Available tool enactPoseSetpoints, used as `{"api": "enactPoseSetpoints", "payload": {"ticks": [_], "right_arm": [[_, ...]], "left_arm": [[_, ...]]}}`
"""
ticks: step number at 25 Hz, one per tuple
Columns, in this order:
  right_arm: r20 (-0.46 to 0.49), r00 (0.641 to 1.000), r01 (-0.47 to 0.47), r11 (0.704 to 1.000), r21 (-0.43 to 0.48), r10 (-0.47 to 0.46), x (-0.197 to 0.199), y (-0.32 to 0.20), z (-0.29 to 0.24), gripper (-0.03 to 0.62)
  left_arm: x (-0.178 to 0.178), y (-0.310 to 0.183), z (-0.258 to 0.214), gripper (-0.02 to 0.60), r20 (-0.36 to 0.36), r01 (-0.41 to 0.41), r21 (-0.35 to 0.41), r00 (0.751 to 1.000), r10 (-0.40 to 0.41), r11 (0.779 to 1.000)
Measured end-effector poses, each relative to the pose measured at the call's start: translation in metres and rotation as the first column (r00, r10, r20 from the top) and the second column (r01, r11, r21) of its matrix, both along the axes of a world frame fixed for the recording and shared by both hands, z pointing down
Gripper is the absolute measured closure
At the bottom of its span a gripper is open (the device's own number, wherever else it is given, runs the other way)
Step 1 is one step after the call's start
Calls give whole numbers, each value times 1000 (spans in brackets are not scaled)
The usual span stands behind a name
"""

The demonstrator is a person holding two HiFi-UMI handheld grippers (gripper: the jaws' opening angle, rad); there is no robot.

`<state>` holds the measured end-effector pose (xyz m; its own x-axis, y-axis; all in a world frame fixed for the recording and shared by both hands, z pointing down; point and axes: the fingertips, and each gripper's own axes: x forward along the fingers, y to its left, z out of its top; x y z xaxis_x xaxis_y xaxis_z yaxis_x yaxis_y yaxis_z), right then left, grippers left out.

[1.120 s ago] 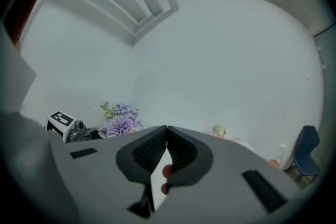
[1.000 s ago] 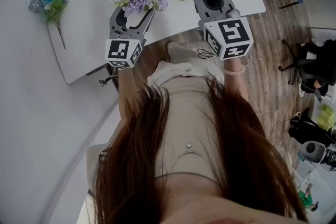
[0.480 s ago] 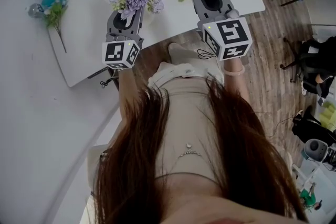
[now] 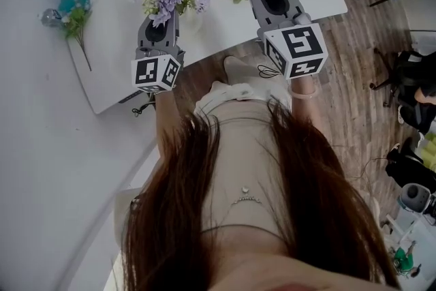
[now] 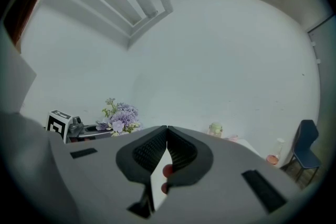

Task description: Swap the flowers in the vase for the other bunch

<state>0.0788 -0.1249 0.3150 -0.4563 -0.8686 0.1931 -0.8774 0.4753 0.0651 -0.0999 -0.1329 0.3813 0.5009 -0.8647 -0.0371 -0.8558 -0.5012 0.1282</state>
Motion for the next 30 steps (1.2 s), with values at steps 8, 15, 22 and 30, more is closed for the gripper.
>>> {"api": "enactPoseSetpoints", "payload": {"ticks": [8, 15, 22, 30], "right_arm": [[38, 999, 11, 1000, 2, -12, 3, -5, 0, 566], [72, 997, 27, 1000, -1, -27, 5, -15, 1, 566], [106, 993, 60, 998, 3, -60, 7, -31, 1, 566], [123, 984, 131, 991, 16, -132, 1, -53, 3, 566]], "left_arm": [[-2, -3, -11, 518, -9, 21, 9, 1000, -21, 1000], [-3, -6, -30, 531, -28, 42, 43, 999, -41, 998], [-4, -10, -45, 540, -47, 80, 58, 996, -77, 995], [-4, -12, -65, 544, -71, 127, 106, 990, -119, 986]]}}
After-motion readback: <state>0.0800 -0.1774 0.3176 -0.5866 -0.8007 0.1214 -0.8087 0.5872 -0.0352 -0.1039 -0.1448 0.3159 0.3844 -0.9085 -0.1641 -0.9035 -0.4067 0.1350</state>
